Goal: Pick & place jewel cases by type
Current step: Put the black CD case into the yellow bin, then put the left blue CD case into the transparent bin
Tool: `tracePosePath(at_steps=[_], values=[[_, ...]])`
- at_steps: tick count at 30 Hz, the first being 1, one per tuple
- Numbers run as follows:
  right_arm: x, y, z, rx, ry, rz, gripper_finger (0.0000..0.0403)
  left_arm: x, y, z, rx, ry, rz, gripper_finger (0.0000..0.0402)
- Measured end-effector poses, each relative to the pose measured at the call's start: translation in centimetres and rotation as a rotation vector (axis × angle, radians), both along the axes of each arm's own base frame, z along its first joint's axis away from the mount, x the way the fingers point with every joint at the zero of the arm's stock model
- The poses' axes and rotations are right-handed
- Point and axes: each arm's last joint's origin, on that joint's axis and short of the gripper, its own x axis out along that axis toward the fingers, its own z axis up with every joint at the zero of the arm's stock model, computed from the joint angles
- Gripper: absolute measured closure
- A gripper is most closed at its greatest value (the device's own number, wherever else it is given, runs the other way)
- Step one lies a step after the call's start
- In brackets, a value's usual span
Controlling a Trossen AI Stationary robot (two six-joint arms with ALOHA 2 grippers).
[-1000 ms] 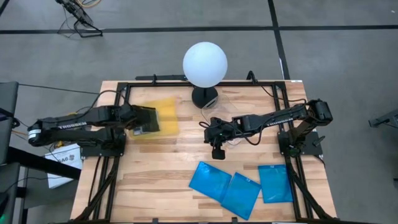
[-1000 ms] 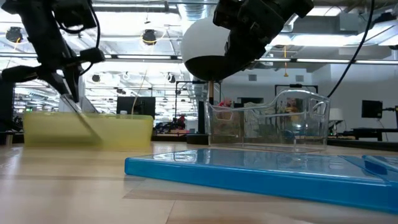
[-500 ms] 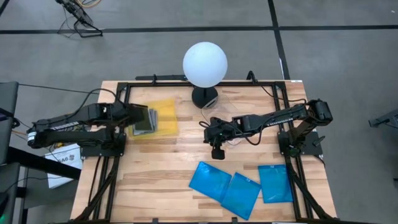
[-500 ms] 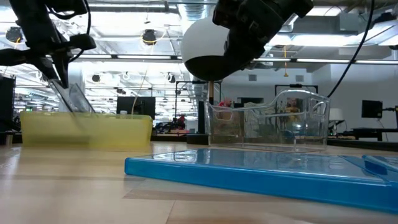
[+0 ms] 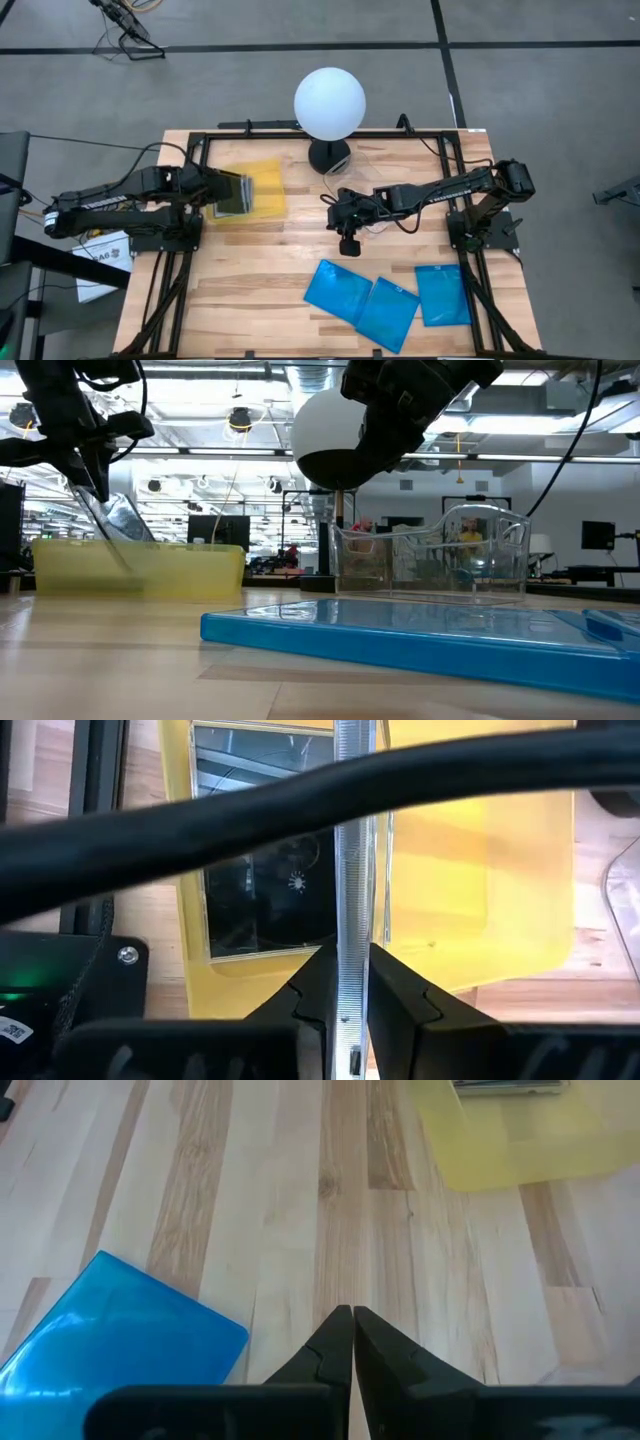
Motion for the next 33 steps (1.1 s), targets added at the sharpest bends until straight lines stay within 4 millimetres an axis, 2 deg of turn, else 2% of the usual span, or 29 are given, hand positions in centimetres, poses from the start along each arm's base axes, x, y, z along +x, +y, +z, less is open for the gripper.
tracePosePath(at_steps=[21, 33], values=[[0.0, 0.0, 0.0, 0.0, 0.0, 0.0, 0.0395, -0.17, -0.01, -0.06, 0.012, 0.026, -0.005, 0.0268], [0.0, 0.01, 0.0, -0.029, -0.003, 0.03, 0.0395, 0.03, -0.22, 0.08, -0.03, 0.012, -0.133, 0.0289]])
